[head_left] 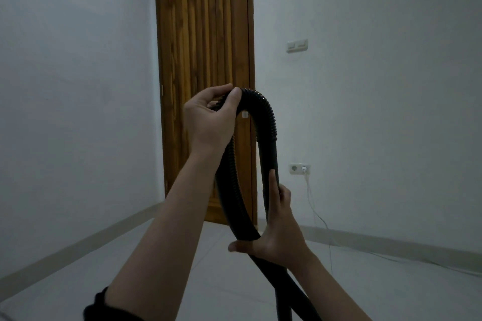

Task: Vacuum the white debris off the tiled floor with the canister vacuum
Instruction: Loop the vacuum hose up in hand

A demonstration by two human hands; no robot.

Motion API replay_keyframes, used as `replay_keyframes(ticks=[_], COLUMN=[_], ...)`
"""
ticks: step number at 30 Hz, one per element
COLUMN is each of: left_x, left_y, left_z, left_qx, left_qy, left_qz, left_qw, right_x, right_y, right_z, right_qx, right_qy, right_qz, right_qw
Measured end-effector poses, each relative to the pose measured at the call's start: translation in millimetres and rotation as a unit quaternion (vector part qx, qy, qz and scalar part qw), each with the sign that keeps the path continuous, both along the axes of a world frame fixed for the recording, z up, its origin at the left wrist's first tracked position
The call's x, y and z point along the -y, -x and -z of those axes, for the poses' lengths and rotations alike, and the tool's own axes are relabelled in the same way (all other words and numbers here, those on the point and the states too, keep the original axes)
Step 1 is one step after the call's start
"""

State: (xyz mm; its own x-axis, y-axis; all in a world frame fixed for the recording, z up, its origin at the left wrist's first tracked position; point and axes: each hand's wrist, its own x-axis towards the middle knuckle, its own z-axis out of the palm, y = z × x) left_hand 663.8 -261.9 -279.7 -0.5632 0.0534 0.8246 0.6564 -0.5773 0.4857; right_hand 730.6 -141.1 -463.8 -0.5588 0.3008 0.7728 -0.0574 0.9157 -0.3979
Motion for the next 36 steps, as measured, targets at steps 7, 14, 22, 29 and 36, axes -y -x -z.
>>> replay_keyframes(ticks=[7,14,22,29,36], left_x=[-9,-15,-37,-41,-38], left_y=[2,22,16,13,8], left_z=[-1,55,126,123,106], left_qx=[-0.098,-0.192,-0.123,-0.127,-0.133], left_qy=[0.037,0.166,0.166,0.104,0.084], left_qz=[-0.038,-0.009,0.064,0.046,0.056], left_qw=[0.994,0.967,0.976,0.985,0.986], right_x=[-18,-45,-56,-55,-67], right_y=[5,7,0,-17,-38], right_z=[-11,-15,-12,7,67], right_qx=[-0.044,-0.055,-0.058,-0.037,0.012], right_qy=[0.028,0.037,0.037,0.053,0.091], right_qz=[0.015,0.014,-0.012,-0.047,-0.003], right_qw=[0.999,0.998,0.998,0.997,0.996])
